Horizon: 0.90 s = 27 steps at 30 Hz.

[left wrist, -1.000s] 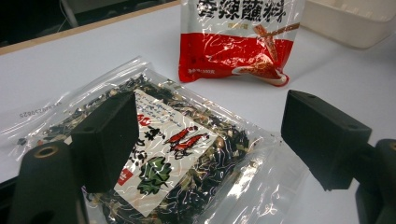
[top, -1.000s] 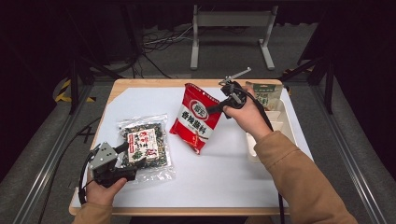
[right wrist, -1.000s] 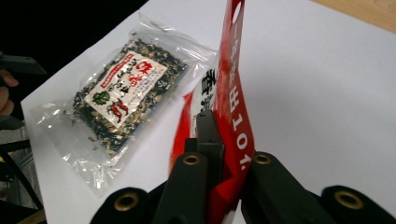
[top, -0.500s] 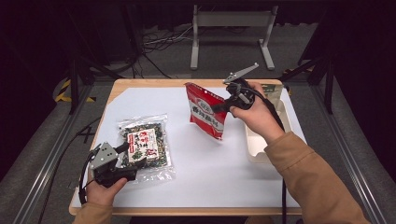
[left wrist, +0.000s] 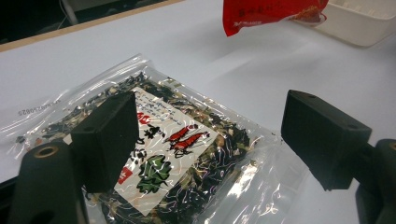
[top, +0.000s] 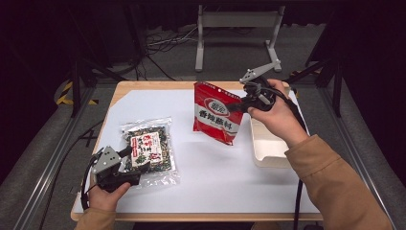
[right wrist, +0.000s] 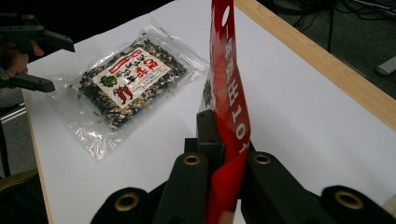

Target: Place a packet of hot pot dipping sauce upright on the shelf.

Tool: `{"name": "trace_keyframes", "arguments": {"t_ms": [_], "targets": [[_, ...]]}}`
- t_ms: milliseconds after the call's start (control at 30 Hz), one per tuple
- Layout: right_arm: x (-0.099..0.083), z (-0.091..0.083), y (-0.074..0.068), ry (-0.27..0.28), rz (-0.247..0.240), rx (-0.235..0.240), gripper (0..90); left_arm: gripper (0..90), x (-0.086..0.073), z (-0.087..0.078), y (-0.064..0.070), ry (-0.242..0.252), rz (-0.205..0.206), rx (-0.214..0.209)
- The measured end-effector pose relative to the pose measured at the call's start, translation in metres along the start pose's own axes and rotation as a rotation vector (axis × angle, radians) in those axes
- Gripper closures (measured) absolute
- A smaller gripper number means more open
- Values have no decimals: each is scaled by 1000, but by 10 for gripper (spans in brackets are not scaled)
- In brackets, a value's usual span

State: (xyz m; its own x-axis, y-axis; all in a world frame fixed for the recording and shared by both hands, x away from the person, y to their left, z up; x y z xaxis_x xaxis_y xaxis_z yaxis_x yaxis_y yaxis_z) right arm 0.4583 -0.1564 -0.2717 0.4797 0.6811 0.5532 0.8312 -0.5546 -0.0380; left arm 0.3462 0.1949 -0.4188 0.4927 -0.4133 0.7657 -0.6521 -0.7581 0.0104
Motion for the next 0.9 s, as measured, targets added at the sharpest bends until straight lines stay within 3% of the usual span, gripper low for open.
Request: {"name": "trace_keyframes", "arguments": {"t_ms": [333, 633, 900], "targets": [[-9, -30, 10, 28, -52, -75, 892, 197, 0, 1, 0, 0, -6, -2], [-19, -48, 16, 30, -58, -97, 892, 197, -1, 1, 0, -2, -11, -2], [-27, -61, 27, 42, -70, -147, 892, 197, -1, 1, 0, -4, -9, -2]]}}
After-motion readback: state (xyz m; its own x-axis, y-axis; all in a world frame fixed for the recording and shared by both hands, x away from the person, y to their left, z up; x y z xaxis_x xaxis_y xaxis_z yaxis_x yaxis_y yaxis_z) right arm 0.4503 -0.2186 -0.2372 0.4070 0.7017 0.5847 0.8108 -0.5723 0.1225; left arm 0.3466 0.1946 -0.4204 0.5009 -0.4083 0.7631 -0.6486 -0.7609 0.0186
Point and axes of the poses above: each handheld gripper's, and its own axes: z roughly forward along the jaws, x roughly out of its top, y roughly to its right, the point moved 5 cm from there along z, roughly forward along the jaws, and after that the axes turned 13 degrees about -y, right-handed, at the moved point
